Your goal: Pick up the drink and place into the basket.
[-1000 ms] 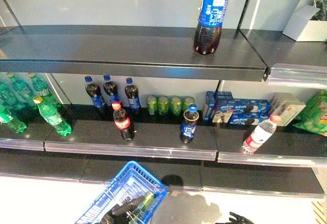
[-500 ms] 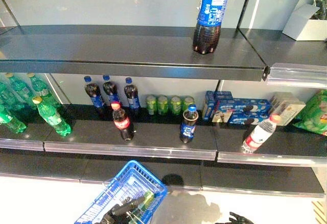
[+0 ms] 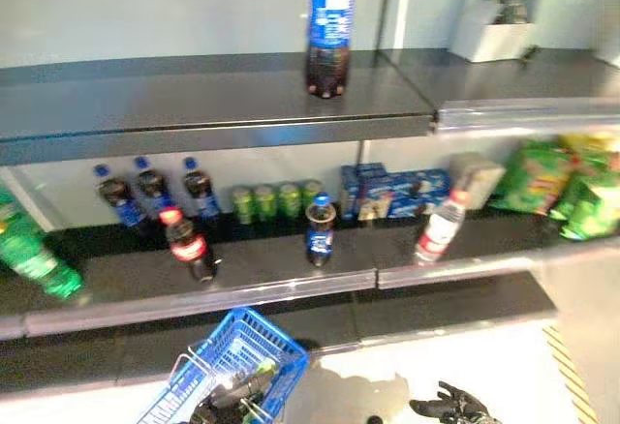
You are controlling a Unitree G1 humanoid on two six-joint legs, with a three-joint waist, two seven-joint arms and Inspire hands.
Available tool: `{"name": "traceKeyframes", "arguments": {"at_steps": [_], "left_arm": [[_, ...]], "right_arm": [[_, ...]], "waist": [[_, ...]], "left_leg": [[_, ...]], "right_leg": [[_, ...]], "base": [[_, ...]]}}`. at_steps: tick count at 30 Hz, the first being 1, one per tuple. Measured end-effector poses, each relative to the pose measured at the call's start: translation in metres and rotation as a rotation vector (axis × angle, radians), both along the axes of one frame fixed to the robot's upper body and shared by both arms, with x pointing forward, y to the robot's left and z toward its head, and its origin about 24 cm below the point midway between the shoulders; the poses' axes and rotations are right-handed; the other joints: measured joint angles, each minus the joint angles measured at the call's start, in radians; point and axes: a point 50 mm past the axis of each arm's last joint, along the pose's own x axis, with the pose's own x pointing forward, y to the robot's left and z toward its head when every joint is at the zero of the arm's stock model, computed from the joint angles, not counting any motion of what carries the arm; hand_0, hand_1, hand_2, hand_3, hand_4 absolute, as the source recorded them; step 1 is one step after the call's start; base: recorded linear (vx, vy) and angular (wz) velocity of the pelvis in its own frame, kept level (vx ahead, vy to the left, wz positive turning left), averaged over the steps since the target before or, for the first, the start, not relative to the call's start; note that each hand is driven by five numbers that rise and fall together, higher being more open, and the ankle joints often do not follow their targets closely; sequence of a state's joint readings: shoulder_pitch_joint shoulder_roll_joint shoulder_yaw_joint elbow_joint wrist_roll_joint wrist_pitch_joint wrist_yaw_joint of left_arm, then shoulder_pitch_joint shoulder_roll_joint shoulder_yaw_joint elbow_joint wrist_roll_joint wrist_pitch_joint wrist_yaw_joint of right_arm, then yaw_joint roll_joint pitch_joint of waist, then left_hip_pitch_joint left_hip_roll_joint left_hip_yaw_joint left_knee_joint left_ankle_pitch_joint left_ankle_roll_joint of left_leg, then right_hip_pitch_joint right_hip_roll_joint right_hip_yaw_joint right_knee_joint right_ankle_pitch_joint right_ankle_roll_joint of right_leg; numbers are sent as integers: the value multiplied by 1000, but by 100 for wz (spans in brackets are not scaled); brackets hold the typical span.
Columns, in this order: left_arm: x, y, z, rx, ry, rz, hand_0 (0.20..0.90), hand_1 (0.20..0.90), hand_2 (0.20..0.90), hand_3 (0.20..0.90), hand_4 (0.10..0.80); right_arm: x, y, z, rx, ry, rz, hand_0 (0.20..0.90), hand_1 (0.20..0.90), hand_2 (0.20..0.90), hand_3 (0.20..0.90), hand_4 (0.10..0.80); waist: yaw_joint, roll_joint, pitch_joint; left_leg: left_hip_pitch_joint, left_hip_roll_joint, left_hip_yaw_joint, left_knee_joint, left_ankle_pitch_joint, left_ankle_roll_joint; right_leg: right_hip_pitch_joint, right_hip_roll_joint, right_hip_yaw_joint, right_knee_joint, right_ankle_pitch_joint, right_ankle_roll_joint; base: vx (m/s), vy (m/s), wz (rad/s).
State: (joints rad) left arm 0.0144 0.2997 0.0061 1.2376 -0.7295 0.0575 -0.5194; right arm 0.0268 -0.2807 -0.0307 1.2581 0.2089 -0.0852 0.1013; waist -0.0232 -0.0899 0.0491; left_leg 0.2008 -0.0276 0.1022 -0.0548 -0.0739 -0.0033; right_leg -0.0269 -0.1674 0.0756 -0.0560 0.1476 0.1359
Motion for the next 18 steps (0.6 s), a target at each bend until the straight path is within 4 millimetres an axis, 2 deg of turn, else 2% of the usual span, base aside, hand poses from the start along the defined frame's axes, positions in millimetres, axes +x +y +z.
{"name": "traceKeyframes", "arguments": {"at_steps": [1, 2, 3, 4, 5, 7, 8, 10, 12, 13, 14, 15, 16, 17, 18], "left_arm": [[-2, 4, 1, 12, 10, -2, 300, 300, 300, 200, 100], [-3, 7, 1, 18, 13, -3, 300, 300, 300, 200, 100], [-2, 11, 2, 29, 10, -5, 300, 300, 300, 200, 100], [-1, 14, 3, 37, 11, -4, 300, 300, 300, 200, 100], [1, 15, 4, 39, 4, 7, 300, 300, 300, 200, 100], [3, 9, 3, 21, 1, 1, 300, 300, 300, 200, 100], [3, 8, 3, 18, 0, -5, 300, 300, 300, 200, 100], [6, 8, 3, 26, 1, -25, 300, 300, 300, 200, 100], [6, 8, 3, 27, 0, -30, 300, 300, 300, 200, 100], [6, 8, 4, 28, -2, -28, 300, 300, 300, 200, 100], [6, 9, 4, 30, -4, -21, 300, 300, 300, 200, 100], [6, 9, 4, 29, -4, -10, 300, 300, 300, 200, 100], [6, 9, 4, 23, -9, 10, 300, 300, 300, 200, 100], [7, 11, 4, 20, -19, 30, 300, 300, 300, 200, 100], [7, 6, 3, -1, -30, 55, 300, 300, 300, 200, 100]], "right_arm": [[-8, 0, -2, 4, 22, -16, 900, 900, 900, 900, 800], [-11, 0, -2, 4, 31, -20, 900, 900, 900, 900, 800], [-20, 0, -4, 6, 51, -32, 900, 900, 900, 900, 800], [-24, -1, -4, 7, 60, -35, 900, 900, 900, 900, 800], [-20, -1, -4, 9, 52, -35, 900, 900, 900, 900, 800], [-40, -7, -5, 3, 123, -71, 900, 900, 900, 900, 800], [-45, -8, -5, 4, 143, -77, 900, 900, 900, 900, 800], [-42, -5, -6, 18, 132, -80, 900, 900, 900, 900, 800], [-34, -4, -5, 24, 107, -74, 900, 900, 900, 900, 800], [-31, -2, -5, 27, 98, -69, 900, 900, 900, 900, 800], [-27, -1, -5, 29, 85, -62, 900, 900, 900, 900, 800], [-22, 0, -5, 27, 69, -54, 900, 900, 900, 900, 800], [-12, 1, -3, 28, 39, -40, 900, 900, 900, 900, 800], [1, 3, -1, 30, -4, -22, 900, 900, 900, 900, 800], [13, -2, 4, 12, -46, -1, 900, 900, 900, 900, 800]], "waist": [[-15, -15, 1], [-15, -16, 5], [-27, -36, 7], [-40, -47, 11], [-42, -29, 27], [-51, 21, 33], [-38, 33, 32], [-30, 41, 35], [-18, 50, 37], [-9, 48, 36], [2, 39, 32], [12, 37, 32], [28, 37, 33], [44, 30, 33], [50, 69, 20]], "left_leg": [[3, -5, 35, -2, -3, 5], [2, 0, 56, -4, -3, 7], [2, -6, 108, 1, -8, 12], [-3, -2, 171, 13, -12, 18], [-18, 29, 224, 10, -13, 22], [5, 82, 305, -23, 2, 14], [14, 92, 326, -28, 8, 11], [24, 109, 387, -27, 9, 9], [24, 124, 418, -27, 13, 3], [28, 128, 417, -27, 14, 0], [37, 119, 412, -25, 12, -5], [41, 122, 410, -20, 11, -6], [39, 133, 409, 14, 8, -6], [16, 141, 411, 63, -15, 6], [27, 162, 407, -15, -28, -20]], "right_leg": [[-14, 0, -7, -1, 20, 7], [-22, 0, -15, -7, 32, 3], [-47, 8, -26, -13, 69, -8], [-78, 30, -57, -37, 140, -12], [-117, 51, -122, -28, 184, 27], [-124, 46, -232, 89, 91, 37], [-128, 38, -239, 156, 70, 44], [-114, -7, -241, 325, -41, 70], [-80, -20, -263, 371, -111, 75], [-57, -27, -294, 352, -137, 62], [-40, -21, -322, 307, -144, 30], [-25, -6, -344, 277, -143, -6], [-22, 13, -371, 234, -131, -53], [-13, 32, -381, 157, -108, -90], [12, 65, -412, 42, -98, -97]], "base": [[-115, -30, -97], [-183, -87, -108], [-200, -83, -120], [-285, -107, -160], [-227, -66, -120], [-212, -56, -76], [-232, -53, -82], [-260, -96, -88], [-190, -148, -91], [-133, -184, -108], [-79, -141, -109], [-88, -255, -132], [-16, -299, -158], [-33, -429, -197], [18, -320, -159]]}}
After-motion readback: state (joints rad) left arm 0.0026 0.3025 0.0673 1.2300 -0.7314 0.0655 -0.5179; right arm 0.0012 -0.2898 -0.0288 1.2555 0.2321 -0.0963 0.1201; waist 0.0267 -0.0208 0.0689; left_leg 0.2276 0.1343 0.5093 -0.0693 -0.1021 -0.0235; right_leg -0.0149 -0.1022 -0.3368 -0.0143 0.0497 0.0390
